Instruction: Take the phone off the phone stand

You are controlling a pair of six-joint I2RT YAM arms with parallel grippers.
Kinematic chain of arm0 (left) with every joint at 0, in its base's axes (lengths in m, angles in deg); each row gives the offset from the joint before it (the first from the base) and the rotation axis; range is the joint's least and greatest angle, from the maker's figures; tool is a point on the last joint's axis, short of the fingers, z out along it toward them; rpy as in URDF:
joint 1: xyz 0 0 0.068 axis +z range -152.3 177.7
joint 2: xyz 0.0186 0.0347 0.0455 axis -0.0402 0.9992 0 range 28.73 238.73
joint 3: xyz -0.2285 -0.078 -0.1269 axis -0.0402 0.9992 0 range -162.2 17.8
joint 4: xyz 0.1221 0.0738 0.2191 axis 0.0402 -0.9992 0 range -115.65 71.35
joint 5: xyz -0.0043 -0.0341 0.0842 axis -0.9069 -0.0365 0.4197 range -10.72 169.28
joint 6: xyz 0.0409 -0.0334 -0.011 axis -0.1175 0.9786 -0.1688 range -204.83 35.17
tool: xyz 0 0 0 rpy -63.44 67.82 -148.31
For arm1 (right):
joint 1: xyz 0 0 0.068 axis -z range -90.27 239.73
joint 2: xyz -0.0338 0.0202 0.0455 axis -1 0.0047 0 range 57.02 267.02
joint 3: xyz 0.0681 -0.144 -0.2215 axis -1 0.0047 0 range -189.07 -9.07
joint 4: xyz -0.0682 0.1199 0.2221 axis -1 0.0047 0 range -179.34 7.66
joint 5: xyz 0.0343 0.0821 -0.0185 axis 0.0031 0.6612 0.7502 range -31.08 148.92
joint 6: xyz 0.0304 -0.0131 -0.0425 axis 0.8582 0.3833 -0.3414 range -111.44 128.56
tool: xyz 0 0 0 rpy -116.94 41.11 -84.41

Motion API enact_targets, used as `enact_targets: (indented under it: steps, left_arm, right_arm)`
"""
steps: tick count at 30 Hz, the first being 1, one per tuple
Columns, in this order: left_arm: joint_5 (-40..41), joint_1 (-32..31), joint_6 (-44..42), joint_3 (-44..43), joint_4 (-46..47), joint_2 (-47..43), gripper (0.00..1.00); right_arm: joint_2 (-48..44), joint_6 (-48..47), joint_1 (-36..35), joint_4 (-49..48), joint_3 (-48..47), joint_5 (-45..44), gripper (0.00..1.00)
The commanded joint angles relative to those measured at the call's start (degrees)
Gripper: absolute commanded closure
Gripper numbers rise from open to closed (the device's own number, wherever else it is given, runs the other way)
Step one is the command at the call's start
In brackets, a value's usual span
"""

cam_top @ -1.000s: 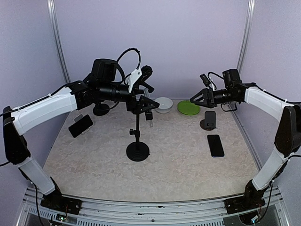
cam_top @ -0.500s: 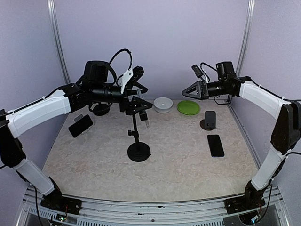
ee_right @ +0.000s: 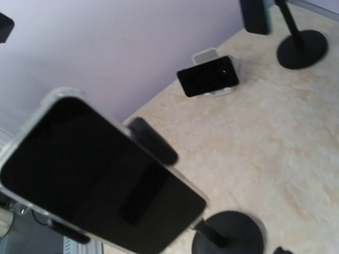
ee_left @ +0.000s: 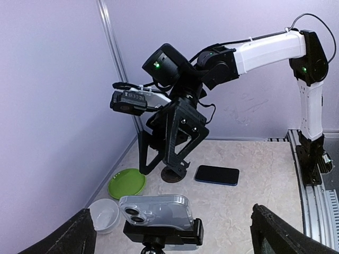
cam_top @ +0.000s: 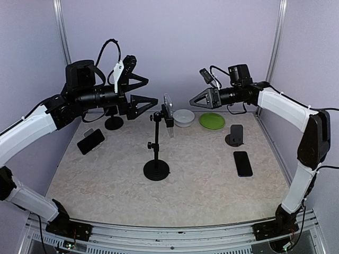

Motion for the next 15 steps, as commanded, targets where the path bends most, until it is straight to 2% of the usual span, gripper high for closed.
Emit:
enact_targets:
  steps: [1, 5, 10, 15]
  left_arm:
    - [6.05, 1.00, 7.46, 4.00, 1.89, -4.78, 0.01]
    - [12.67, 1.43, 14.64, 9.64, -0.06, -9.67, 0.01]
    - [15.49, 1.67, 20.45, 19.11, -1.01, -17.18, 0.03]
    - [19.72, 1.41, 27.58, 28.09, 0.80, -22.06, 0.08]
  right_arm:
    - [2.35, -1.76, -2.18, -0.42, -4.14, 1.54, 0.15]
    - [4.41, -2.71, -3.15, 0.15, -7.04, 3.00, 0.15]
    - [7.21, -4.75, -4.88, 2.83, -10.65, 3.29, 0.14]
    - [7.97, -4.89, -5.71, 2.99, -10.03, 2.33, 0.15]
